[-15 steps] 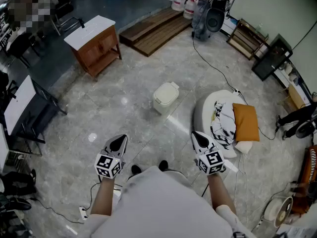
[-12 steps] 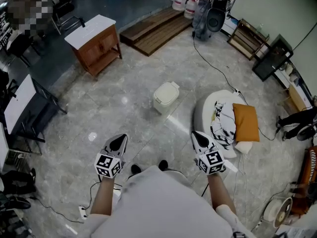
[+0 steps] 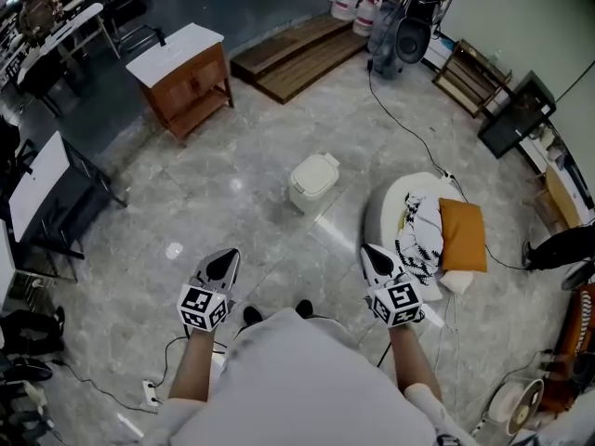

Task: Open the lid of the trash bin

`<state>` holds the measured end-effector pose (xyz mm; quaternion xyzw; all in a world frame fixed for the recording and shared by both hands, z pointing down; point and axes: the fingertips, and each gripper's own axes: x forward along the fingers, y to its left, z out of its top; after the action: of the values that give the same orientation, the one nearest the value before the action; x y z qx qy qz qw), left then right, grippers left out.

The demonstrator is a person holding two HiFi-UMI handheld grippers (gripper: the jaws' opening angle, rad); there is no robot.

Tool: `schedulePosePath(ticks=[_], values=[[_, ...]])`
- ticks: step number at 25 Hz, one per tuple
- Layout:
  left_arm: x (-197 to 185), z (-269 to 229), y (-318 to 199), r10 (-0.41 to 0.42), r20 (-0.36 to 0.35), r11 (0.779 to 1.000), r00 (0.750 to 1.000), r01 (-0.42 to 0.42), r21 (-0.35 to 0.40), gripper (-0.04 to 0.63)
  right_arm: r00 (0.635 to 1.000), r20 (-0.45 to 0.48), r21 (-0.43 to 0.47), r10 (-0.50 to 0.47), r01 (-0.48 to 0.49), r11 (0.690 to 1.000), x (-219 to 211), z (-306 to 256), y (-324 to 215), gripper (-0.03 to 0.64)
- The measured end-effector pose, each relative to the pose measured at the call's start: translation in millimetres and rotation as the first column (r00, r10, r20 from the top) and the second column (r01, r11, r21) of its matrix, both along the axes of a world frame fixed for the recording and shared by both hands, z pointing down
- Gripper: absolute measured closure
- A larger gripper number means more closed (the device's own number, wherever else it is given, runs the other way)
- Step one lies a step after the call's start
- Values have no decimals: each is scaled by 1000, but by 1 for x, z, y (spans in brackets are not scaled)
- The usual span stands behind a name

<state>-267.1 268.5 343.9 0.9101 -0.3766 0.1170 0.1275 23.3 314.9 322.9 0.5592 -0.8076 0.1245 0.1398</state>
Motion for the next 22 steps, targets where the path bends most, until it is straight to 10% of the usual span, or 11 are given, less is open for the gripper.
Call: schedulePosePath(ticks=[22], values=[[45, 1, 11, -81, 5, 997, 997, 81, 17, 577, 994, 15, -23, -113, 113, 993, 43, 14, -15, 586]])
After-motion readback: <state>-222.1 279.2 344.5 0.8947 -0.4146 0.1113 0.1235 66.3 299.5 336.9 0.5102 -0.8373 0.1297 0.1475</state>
